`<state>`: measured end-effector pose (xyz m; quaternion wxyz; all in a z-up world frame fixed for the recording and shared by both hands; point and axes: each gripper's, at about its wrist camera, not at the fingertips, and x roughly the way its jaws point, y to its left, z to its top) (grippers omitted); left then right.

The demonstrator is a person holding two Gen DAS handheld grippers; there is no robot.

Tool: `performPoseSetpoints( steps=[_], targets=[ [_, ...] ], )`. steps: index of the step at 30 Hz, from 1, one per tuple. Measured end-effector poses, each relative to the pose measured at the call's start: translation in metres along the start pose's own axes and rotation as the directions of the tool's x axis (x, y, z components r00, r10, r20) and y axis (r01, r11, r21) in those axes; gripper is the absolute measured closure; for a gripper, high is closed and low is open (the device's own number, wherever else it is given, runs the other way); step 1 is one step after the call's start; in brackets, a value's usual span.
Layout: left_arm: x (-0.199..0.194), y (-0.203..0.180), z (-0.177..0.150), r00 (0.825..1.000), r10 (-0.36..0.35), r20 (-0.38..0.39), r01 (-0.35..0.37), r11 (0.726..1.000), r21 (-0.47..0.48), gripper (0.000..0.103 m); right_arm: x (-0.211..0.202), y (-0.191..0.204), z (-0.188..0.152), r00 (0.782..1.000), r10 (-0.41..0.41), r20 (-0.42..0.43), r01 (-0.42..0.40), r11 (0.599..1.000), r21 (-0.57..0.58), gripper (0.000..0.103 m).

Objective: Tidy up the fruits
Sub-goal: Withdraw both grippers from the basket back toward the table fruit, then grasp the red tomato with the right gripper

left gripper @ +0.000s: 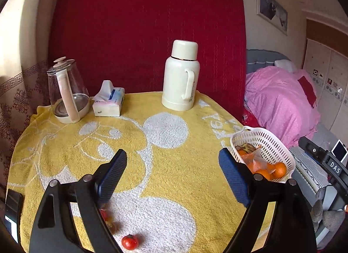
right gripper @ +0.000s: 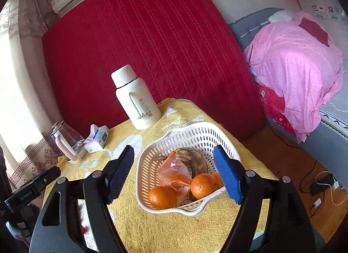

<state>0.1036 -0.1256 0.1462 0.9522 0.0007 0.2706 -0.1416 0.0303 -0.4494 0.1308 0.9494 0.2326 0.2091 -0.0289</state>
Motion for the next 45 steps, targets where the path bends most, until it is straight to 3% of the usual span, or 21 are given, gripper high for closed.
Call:
performPoseSetpoints(
  steps=[14,26,35,41,45],
  targets=[
    [-0.032,0.084,-0.007,0.987,0.161,0.000,-0.159,0.979,-0.127,0.017,0.005,0.046,-0.024,0.994,0.084,-0.075,-0.091,0.991,-0.098,0.026],
    [-0.032,0.132,-0.029,0.975,0.213,-0.062,-0.222,0.951,-0.216,0.017,0.019,0.093,-0.058,0.969,0.155,-0.193,-0.188,0.968,-0.168,0.026],
    [-0.032,0.146,-0.043,0.966,0.245,-0.080,-0.257,0.941,-0.220,0.017,0.032,0.146,-0.092,0.917,0.229,-0.327,-0.319,0.913,-0.253,0.026],
    [-0.034,0.157,-0.047,0.964,0.252,-0.083,-0.264,0.935,-0.236,0.017,0.042,0.190,-0.123,0.858,0.260,-0.443,-0.429,0.837,-0.339,0.026],
    [-0.033,0.163,-0.052,0.964,0.249,-0.092,-0.265,0.933,-0.243,0.017,0.056,0.207,-0.139,0.805,0.271,-0.528,-0.486,0.811,-0.325,0.034]
  ],
)
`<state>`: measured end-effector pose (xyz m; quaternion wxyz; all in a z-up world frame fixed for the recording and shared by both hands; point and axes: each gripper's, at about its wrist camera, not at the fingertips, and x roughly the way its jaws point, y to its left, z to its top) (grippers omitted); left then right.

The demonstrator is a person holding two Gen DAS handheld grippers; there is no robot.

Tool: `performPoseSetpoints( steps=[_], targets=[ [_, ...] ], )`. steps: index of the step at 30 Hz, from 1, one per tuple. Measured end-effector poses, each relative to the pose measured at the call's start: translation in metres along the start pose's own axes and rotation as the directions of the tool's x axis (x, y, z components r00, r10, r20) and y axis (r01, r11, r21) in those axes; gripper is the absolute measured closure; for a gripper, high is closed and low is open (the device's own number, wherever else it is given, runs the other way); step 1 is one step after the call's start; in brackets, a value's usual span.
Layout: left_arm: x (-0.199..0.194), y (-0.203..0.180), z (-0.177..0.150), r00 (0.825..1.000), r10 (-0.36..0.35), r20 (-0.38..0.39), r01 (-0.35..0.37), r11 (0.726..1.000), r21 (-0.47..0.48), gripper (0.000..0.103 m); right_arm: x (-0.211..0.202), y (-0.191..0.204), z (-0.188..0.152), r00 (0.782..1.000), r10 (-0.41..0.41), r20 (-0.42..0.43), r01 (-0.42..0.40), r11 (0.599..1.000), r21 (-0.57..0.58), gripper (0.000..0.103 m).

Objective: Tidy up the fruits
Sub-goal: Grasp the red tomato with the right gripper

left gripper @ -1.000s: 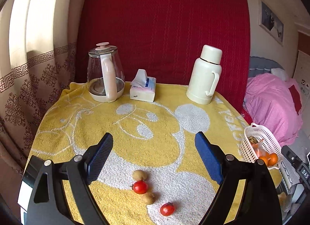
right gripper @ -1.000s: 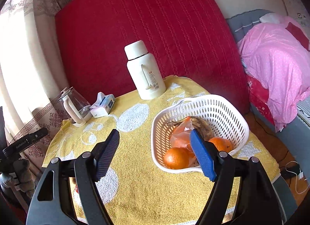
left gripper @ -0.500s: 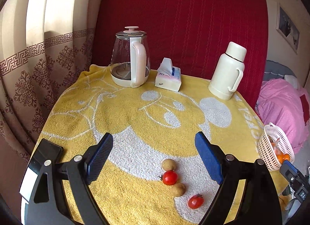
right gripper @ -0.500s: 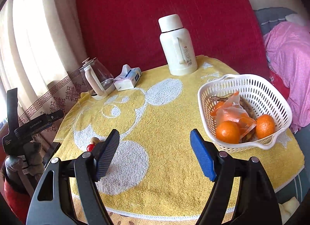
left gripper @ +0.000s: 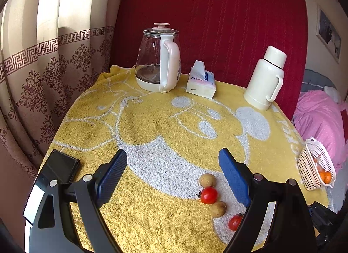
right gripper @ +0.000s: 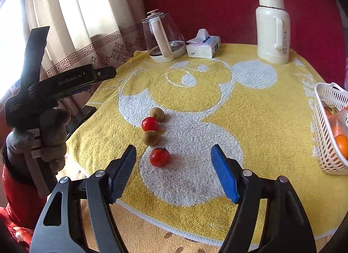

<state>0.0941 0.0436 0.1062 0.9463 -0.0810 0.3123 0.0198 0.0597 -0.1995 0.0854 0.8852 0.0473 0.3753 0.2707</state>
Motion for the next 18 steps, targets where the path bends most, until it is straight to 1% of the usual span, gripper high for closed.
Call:
performPoseSetpoints(
  steps=[3,8,10,13,18],
  targets=[
    [0.003,0.005,-0.001,1.000,0.004,-0.006,-0.004,1.000,-0.010,0.017,0.014,0.006,0.000,0.999,0.007,-0.036,-0.007,1.000,-0.005,0.035],
    [0.003,0.013,0.001,1.000,0.013,-0.004,-0.013,1.000,-0.019,0.017,0.031,0.014,-0.001,0.997,0.010,-0.077,-0.013,0.999,-0.035,0.040],
    [0.003,0.014,0.001,1.000,0.015,-0.002,-0.015,1.000,-0.019,0.017,0.040,0.014,0.000,0.994,0.018,-0.105,-0.022,0.999,-0.033,0.048],
    [0.004,0.016,0.001,1.000,0.014,-0.003,-0.014,1.000,-0.021,0.017,0.050,0.014,0.000,0.991,0.012,-0.132,-0.016,0.999,-0.030,0.051],
    [0.008,0.014,-0.001,1.000,0.013,-0.016,-0.014,1.000,-0.021,0.017,0.057,0.018,0.001,0.989,0.006,-0.145,-0.013,0.999,-0.046,0.052]
  ],
)
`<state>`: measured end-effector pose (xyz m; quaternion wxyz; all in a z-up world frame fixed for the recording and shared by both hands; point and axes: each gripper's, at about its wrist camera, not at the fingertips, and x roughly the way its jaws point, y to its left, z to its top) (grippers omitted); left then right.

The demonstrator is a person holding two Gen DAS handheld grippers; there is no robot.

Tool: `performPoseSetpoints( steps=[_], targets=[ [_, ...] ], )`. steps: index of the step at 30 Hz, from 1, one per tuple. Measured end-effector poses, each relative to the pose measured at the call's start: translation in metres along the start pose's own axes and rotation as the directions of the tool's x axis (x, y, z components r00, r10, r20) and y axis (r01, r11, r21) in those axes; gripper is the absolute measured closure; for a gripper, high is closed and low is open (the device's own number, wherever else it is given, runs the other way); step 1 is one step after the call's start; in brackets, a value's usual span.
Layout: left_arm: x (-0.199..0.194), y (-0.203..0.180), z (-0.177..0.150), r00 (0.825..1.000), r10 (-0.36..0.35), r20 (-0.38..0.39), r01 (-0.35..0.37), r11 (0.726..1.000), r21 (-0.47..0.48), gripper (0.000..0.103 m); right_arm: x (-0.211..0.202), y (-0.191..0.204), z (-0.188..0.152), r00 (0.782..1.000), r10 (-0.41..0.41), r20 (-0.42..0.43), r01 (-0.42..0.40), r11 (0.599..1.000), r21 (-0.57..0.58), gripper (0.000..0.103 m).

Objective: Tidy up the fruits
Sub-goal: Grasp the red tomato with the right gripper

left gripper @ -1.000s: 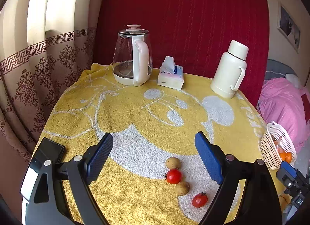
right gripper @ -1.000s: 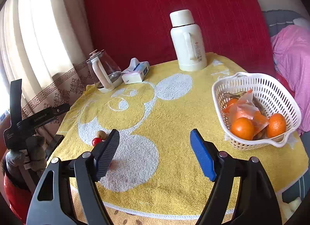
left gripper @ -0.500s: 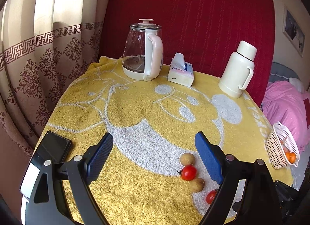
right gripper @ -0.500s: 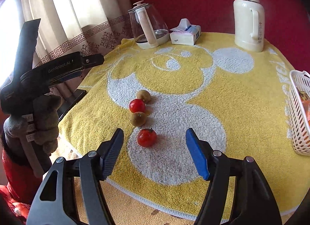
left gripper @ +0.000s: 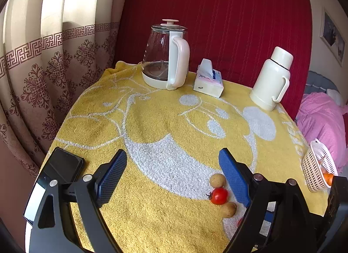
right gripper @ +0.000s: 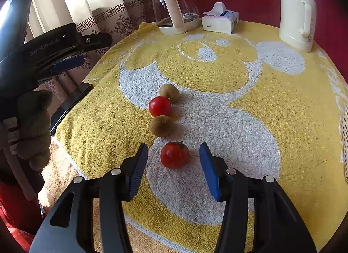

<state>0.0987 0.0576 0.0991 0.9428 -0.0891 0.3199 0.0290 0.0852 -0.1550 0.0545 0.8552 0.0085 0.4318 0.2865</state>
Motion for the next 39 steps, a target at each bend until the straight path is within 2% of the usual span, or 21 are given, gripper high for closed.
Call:
performPoseSetpoints(
  steps=[5,15,23,33,39],
  targets=[
    [0.003,-0.002,-0.002,1.000,-0.001,-0.012,0.001,1.000,0.004,0.017,0.008,0.002,0.001,1.000,-0.010,-0.023,0.010,1.000,-0.011,0.062],
    [0.008,-0.005,-0.005,1.000,-0.003,-0.027,0.003,1.000,0.010,0.017,0.015,0.002,0.000,0.999,-0.023,-0.042,0.022,1.000,-0.019,0.073],
    [0.013,-0.013,-0.012,0.999,-0.011,-0.049,0.012,1.000,0.024,0.017,-0.001,-0.001,-0.006,0.999,-0.041,-0.005,0.041,0.999,-0.021,0.073],
    [0.026,-0.052,-0.039,0.994,-0.033,-0.105,0.048,0.990,0.136,0.017,-0.023,-0.026,-0.019,0.996,-0.089,0.029,0.088,0.996,0.030,0.073],
    [0.036,-0.067,-0.055,0.986,-0.051,-0.157,0.077,0.983,0.164,0.024,-0.029,-0.036,-0.026,0.995,-0.095,0.028,0.094,0.994,0.052,0.073]
  ],
)
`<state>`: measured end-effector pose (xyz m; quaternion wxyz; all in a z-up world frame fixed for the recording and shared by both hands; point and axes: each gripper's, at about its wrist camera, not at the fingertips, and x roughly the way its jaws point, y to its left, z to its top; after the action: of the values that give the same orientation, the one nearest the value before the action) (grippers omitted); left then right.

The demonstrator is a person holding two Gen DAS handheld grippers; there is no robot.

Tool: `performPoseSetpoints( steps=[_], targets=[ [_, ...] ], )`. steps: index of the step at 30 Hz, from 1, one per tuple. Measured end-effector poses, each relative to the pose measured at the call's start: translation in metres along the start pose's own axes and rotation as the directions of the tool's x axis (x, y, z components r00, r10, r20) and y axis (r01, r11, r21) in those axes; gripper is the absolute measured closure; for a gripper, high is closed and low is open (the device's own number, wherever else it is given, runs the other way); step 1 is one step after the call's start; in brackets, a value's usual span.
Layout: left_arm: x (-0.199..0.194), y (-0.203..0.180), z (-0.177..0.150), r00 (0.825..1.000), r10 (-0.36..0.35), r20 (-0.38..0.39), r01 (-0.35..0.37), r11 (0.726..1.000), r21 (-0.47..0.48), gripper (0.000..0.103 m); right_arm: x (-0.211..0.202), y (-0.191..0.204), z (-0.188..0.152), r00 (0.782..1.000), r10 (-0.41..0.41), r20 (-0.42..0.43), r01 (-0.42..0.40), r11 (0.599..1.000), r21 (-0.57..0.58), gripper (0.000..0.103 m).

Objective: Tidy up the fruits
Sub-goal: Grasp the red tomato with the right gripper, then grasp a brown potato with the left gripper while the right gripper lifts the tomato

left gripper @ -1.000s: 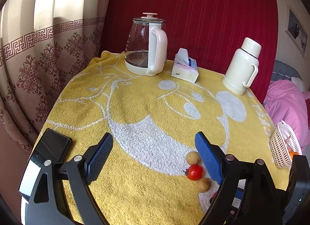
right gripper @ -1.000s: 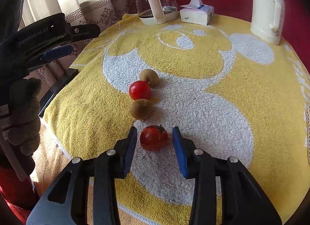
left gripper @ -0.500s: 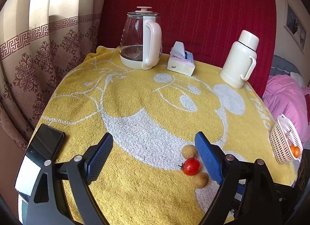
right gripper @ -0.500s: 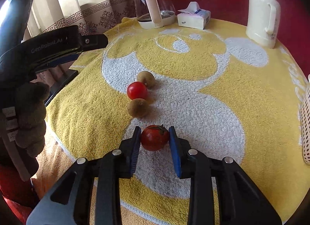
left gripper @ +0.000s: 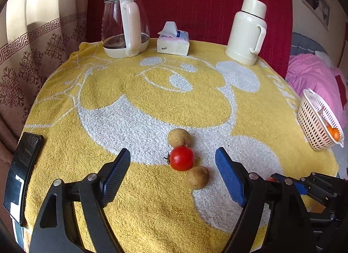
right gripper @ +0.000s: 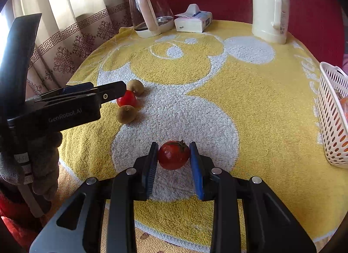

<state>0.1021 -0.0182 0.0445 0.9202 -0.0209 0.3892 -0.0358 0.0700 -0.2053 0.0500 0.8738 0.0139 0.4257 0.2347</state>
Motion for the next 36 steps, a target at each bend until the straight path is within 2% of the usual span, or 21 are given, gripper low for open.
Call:
performPoseSetpoints(
  steps=[9,11,15,17,24,36],
  targets=[
    [0.019,-0.011,-0.012,0.998,-0.017,-0.064,0.018,1.000,0.014,0.037,0.002,-0.001,0.000,1.000,0.012,-0.001,-0.012,1.000,0.003,0.073],
    [0.022,-0.010,-0.013,0.997,-0.020,-0.074,0.020,1.000,0.009,0.045,0.002,-0.001,0.000,1.000,0.015,-0.002,-0.015,1.000,0.006,0.073],
    [0.025,-0.008,-0.014,0.996,-0.017,-0.085,0.017,1.000,-0.003,0.052,0.003,-0.001,0.000,1.000,0.019,-0.004,-0.019,1.000,0.009,0.073],
    [0.023,-0.009,-0.015,0.996,-0.034,-0.084,0.034,0.999,-0.005,0.061,0.003,-0.001,0.000,1.000,0.020,-0.004,-0.020,1.000,0.010,0.073],
    [0.016,-0.010,-0.019,0.993,-0.080,-0.087,0.080,0.997,-0.009,0.075,0.001,0.000,-0.001,1.000,0.022,0.002,-0.022,1.000,0.012,0.073],
    [0.002,-0.009,-0.024,0.994,-0.086,-0.064,0.085,0.996,-0.017,0.076,-0.005,-0.002,0.000,0.999,0.022,0.029,-0.023,0.999,0.029,0.073]
  ],
)
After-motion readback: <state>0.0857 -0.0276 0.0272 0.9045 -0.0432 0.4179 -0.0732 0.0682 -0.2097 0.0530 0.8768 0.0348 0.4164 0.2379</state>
